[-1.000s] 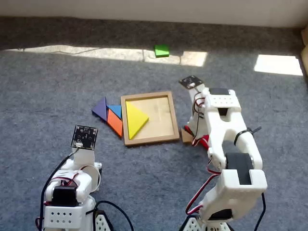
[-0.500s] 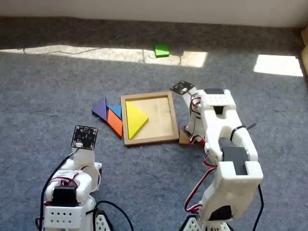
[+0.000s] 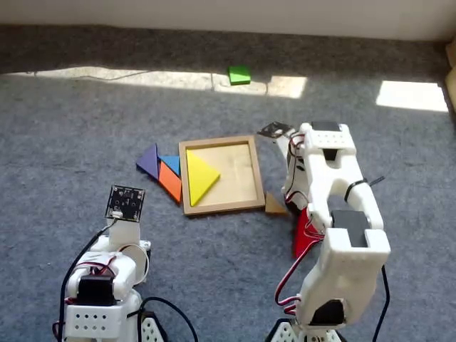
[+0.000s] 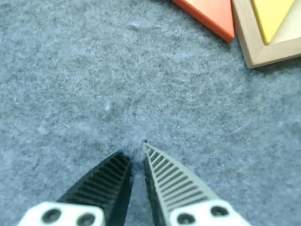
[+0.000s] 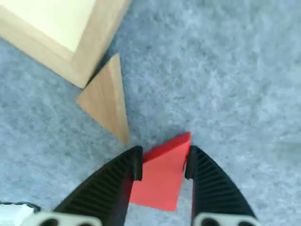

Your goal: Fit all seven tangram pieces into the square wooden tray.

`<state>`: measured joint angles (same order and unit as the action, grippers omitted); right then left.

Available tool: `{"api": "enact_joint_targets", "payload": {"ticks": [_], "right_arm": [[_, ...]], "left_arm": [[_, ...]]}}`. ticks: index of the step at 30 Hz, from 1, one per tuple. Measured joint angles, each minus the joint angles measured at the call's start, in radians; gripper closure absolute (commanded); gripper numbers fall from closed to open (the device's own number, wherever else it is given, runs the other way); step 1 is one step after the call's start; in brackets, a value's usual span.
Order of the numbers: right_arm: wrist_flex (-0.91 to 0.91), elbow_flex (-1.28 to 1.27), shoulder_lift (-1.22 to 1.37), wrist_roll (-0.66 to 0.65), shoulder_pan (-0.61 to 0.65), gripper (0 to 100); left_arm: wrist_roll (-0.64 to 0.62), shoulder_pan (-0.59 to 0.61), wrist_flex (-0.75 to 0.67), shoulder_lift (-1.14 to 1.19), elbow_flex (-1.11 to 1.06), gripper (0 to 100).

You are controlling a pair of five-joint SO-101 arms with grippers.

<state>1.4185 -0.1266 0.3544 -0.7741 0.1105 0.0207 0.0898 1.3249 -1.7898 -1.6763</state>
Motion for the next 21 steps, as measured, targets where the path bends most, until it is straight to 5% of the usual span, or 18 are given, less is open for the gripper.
{"api": "enact_joint_targets", "payload": {"ticks": [13,21], "right_arm": [[0.135,0.124,-0.026,0.342,-0.002,77.7],[-0.071,-0.238,-0.382,0.585,-0.002,77.7]], "left_arm": [[0.0,0.0,0.0,0.0,0.0,99],[0.0,0.0,0.0,0.0,0.0,99]]}}
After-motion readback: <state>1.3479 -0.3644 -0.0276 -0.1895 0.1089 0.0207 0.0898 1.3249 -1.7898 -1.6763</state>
